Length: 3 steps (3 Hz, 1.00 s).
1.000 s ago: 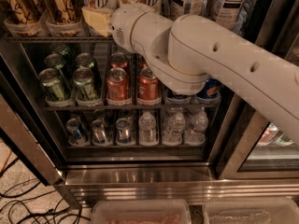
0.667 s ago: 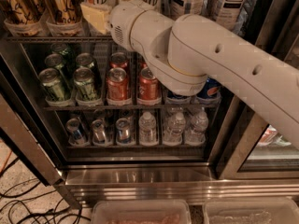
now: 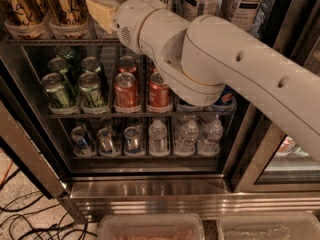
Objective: Pick 7up can from top shelf of fridge
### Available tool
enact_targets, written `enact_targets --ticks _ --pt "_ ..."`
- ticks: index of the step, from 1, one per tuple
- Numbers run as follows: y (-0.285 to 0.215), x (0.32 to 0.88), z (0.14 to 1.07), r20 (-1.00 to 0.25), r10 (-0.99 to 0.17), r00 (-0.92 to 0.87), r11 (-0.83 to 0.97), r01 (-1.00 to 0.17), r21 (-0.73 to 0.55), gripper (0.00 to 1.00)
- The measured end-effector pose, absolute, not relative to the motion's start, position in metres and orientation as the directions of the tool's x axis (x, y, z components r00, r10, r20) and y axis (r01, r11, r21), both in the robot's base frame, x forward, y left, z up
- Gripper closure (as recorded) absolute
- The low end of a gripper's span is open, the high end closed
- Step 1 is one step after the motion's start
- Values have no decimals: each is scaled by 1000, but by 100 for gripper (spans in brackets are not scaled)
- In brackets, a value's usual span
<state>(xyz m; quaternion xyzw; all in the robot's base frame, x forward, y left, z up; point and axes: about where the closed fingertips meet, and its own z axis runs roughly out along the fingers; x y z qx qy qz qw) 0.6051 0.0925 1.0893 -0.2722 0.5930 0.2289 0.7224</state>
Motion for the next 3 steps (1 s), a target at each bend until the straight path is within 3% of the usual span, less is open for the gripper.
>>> enact_targets --ticks 3 --pt "97 581 1085 -978 -57 199 675 -715 -185 100"
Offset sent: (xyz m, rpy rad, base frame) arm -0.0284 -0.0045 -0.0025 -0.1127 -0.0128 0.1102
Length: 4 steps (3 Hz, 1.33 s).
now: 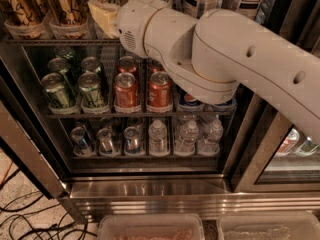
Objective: Pick 7up can from top shelf of fridge
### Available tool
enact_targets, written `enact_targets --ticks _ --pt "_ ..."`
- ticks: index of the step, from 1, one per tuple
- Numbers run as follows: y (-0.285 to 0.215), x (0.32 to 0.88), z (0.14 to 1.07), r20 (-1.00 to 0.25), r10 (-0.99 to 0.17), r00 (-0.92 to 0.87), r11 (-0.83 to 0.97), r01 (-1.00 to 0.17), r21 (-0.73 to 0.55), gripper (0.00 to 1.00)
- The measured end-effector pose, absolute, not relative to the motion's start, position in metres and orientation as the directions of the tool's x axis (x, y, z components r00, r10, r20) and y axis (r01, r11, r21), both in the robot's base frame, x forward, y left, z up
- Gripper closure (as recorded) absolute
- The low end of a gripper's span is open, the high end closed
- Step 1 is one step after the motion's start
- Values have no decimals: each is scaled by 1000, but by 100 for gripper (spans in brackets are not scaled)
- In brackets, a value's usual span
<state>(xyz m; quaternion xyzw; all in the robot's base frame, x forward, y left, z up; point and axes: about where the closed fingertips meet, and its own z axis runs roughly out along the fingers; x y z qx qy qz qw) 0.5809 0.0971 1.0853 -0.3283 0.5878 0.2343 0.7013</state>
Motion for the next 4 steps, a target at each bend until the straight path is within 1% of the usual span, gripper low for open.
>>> enact_targets --ticks 3,4 --pt "87 575 1079 -976 -93 197 659 -722 -209 100" --pt "83 561 1085 -967 -109 230 632 -735 -246 100"
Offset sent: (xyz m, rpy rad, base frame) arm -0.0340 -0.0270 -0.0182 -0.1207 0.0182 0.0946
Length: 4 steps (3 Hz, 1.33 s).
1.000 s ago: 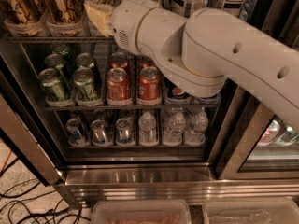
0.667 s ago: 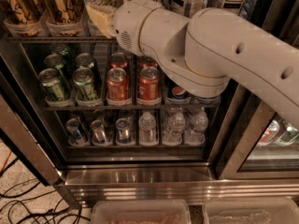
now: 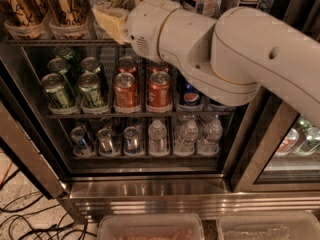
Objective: Pick 7up can from top shelf of fridge
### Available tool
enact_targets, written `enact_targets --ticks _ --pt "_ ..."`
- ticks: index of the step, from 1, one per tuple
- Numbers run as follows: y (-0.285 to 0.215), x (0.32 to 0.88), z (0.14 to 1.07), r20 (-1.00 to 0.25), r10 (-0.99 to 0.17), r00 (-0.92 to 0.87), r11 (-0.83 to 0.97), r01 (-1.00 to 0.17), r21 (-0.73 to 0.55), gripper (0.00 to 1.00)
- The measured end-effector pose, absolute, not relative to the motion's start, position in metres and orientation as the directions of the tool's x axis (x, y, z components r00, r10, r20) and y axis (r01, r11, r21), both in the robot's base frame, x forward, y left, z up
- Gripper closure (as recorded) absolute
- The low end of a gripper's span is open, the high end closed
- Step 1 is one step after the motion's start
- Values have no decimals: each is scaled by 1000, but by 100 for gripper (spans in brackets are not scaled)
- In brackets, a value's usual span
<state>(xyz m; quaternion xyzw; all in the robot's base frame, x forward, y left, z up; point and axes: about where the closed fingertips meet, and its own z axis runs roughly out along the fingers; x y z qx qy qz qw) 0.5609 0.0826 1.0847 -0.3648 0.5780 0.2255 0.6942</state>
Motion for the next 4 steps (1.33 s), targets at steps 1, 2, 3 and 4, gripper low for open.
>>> enact_targets --ticks 1,2,3,4 --pt "82 553 1101 -951 -142 274 620 -724 -301 100" --pt "83 549 1101 -950 -149 275 616 -726 -307 100" --pt "77 537 1091 -954 -167 250 616 -729 -299 100" --pt "70 524 1079 -957 -179 229 618 -730 -291 100"
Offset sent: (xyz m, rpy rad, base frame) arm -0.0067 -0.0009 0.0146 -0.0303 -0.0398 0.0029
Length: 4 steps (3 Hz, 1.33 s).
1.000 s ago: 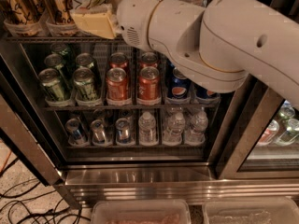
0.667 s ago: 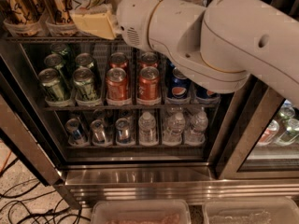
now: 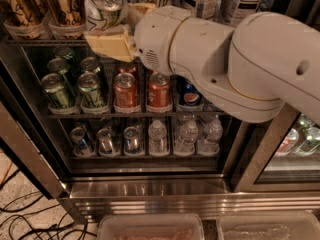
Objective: Pick 7up can from top shelf of fridge
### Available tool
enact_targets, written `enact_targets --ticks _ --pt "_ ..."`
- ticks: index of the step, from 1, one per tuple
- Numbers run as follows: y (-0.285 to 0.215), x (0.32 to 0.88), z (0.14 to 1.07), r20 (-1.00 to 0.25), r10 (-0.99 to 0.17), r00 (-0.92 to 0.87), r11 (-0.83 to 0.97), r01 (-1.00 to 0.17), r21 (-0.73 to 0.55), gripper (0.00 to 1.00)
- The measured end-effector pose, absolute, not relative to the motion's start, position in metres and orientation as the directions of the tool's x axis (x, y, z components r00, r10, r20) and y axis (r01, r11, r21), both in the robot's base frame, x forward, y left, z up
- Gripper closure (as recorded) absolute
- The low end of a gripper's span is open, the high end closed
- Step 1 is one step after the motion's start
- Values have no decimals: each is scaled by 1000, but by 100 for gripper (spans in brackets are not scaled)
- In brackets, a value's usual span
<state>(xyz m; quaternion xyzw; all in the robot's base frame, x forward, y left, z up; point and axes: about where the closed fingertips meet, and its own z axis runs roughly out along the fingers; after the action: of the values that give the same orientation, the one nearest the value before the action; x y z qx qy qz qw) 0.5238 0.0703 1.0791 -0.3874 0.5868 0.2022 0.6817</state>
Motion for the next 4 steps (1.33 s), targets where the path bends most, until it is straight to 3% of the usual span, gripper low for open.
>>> enact_targets --ticks 4 --pt "28 457 1016 -925 -368 98 446 -854 -268 100"
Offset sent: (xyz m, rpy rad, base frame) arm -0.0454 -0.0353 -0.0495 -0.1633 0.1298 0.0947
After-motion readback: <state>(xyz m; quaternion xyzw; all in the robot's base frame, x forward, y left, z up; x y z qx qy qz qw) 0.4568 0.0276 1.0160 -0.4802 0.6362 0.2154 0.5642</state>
